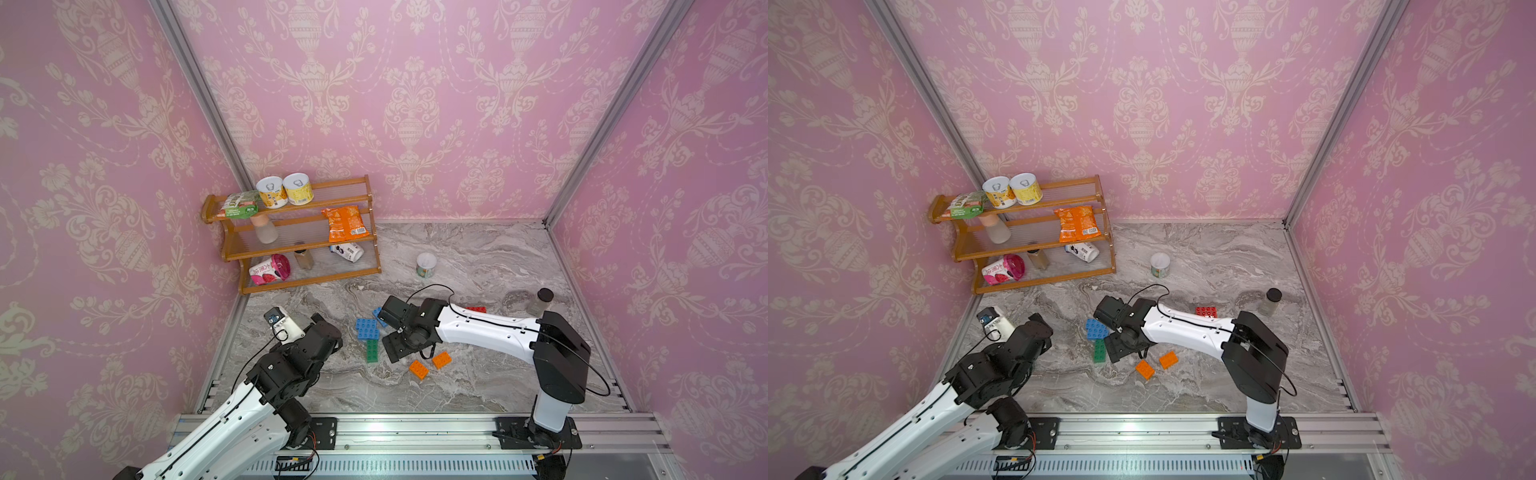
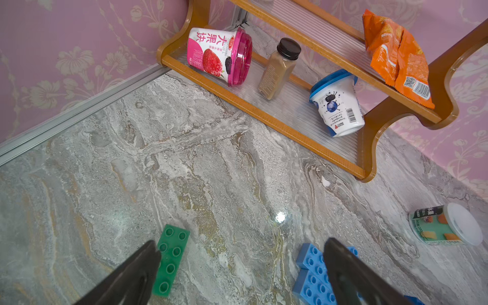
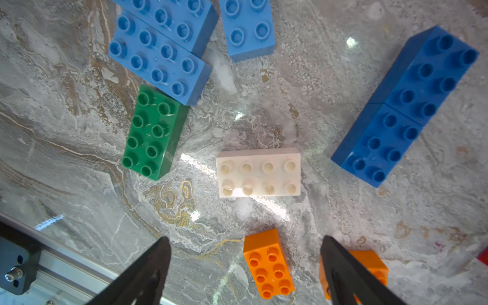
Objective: Assemble a rectangle with lego
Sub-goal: Pick up the lego brick from the center of the board.
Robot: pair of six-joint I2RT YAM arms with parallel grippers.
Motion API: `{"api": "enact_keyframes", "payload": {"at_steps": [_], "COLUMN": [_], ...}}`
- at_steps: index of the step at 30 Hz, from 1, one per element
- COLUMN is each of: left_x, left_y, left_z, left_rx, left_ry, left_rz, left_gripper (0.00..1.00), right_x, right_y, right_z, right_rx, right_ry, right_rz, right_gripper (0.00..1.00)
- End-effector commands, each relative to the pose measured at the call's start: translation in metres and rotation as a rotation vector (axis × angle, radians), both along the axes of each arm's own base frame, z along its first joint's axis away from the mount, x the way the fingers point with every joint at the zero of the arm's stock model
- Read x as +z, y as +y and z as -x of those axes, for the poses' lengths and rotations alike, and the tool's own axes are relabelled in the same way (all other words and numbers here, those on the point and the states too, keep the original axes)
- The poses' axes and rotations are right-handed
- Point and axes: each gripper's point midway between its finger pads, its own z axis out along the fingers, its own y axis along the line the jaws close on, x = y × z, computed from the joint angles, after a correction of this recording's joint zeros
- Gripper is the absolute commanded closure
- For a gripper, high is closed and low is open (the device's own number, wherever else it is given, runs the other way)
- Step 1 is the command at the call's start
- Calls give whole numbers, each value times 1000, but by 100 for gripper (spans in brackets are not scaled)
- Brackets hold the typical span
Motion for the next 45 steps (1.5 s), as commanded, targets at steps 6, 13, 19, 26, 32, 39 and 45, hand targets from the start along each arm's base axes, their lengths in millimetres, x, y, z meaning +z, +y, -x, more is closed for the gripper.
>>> {"api": "enact_keyframes", "payload": {"at_steps": [6, 13, 19, 26, 32, 39, 45], "left_x": [-1, -5, -6, -8, -10, -11, -11], "left_y": [16, 15, 14, 15, 14, 13, 14], "left_z": [7, 6, 6, 6, 5, 5, 5], "left_rx": [70, 67, 67, 70, 69, 69, 71], "left_ry": [-65, -76, -78, -76, -74, -75, -75], "left_rz": [11, 29, 32, 33, 35, 34, 35], "left_gripper": [1, 2, 3, 4, 5, 5, 6], "right_x": [-12, -24, -35, -48, -54, -57, -54], "right_y": [2, -1, 3, 4, 5, 7, 6], "right_z": [-11, -19, -19, -21, -22, -24, -22], "right_rx": [42, 29, 38, 35, 27, 23, 6], "right_ry": [-22, -11, 16, 49, 64, 74, 82], "right_rz": [79, 96, 89, 88, 84, 86, 85], "right_gripper": [8, 7, 7, 9, 11, 17, 36]}}
